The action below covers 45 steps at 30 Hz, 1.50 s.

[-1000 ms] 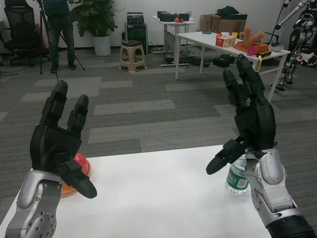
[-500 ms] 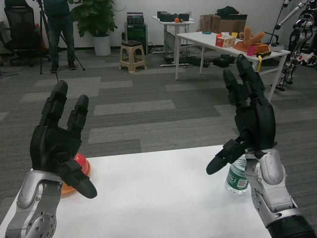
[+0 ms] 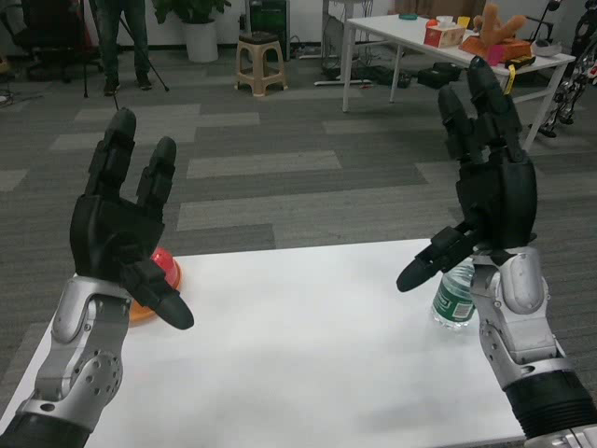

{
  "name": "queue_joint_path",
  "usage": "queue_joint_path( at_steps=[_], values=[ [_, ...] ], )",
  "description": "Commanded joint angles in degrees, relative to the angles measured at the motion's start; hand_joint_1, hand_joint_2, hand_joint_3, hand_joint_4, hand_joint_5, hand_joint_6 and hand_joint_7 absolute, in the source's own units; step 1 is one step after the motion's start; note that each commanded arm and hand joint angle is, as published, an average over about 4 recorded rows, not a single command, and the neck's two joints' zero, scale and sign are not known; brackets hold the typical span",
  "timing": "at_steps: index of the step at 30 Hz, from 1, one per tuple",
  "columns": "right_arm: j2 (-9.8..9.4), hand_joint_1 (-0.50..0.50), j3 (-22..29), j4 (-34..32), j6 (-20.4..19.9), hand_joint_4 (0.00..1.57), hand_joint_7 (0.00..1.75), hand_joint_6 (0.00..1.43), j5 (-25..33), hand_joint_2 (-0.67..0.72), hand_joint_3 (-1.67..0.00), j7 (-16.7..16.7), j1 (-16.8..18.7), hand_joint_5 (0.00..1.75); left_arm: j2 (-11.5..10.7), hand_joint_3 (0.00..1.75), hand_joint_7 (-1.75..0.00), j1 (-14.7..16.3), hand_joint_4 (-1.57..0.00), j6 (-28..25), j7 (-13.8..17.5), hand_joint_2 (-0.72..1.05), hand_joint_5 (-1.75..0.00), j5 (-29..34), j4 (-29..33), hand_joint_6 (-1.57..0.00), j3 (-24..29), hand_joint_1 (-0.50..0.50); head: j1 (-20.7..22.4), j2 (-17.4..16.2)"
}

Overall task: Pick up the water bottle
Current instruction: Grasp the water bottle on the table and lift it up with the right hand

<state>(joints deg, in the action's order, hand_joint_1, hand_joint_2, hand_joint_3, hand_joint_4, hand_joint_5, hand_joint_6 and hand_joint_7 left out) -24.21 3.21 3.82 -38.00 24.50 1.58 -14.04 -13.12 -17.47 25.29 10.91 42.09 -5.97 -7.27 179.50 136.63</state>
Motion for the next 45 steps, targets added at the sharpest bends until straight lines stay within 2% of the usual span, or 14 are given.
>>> queue_joint_path(
  at_steps=[1,9,18,21,29,32,45],
  values=[
    [-0.14,-0.50,2.00,-2.31,-0.73,0.00,0.00,0.00,0.20,0.69,0.00,0.20,-0.11,0.00,0.20,0.09,0.00,-0.26,0.00,0.11,-0.36,-0.55,-0.10,0.01,0.35,0.00,0.44,-0.43,0.18,-1.02],
    [-0.58,-0.50,9.01,-7.08,-0.49,0.00,0.00,0.00,0.20,0.71,0.00,1.24,2.88,0.00,0.16,0.09,0.00,-0.33,0.00,0.07,-0.54,-0.55,-0.10,0.01,0.17,0.00,0.59,-0.43,-2.38,-1.90],
    [0.06,-0.50,15.14,-9.16,-0.56,0.00,0.00,0.00,0.22,0.72,0.00,3.08,5.93,0.00,0.14,0.09,0.00,-1.06,0.00,0.02,-0.63,-0.55,-0.10,0.01,-0.31,0.00,0.66,-0.43,-7.42,-2.71],
    [0.13,-0.50,16.52,-9.10,-0.58,0.00,0.00,0.00,0.28,0.72,0.00,3.43,6.44,0.00,0.12,0.09,0.00,-1.17,0.00,0.02,-0.63,-0.55,-0.10,0.01,-0.62,0.00,0.68,-0.44,-12.65,-1.91],
    [0.61,-0.50,19.03,-8.09,-0.54,0.00,0.00,0.00,0.55,0.72,0.00,3.43,6.57,0.00,0.12,0.09,0.00,-2.04,0.00,-0.28,-0.63,-0.55,-0.10,0.28,-1.50,0.00,0.50,-0.43,-30.62,1.69],
    [0.54,-0.50,19.25,-7.65,-0.43,0.00,0.00,0.00,0.55,0.72,0.00,3.50,6.51,0.00,0.12,0.09,0.00,-2.18,0.00,-0.26,-0.63,-0.55,-0.10,0.30,-1.83,0.00,0.57,-0.43,-33.86,3.20],
    [1.47,-0.50,19.47,-5.93,-0.32,0.00,0.00,0.00,0.64,0.72,0.00,3.68,6.77,0.00,-0.08,0.09,0.00,-2.64,0.00,-0.33,-0.63,-0.55,-0.10,0.43,-2.13,0.00,0.61,-0.43,-36.64,4.07]
  ],
)
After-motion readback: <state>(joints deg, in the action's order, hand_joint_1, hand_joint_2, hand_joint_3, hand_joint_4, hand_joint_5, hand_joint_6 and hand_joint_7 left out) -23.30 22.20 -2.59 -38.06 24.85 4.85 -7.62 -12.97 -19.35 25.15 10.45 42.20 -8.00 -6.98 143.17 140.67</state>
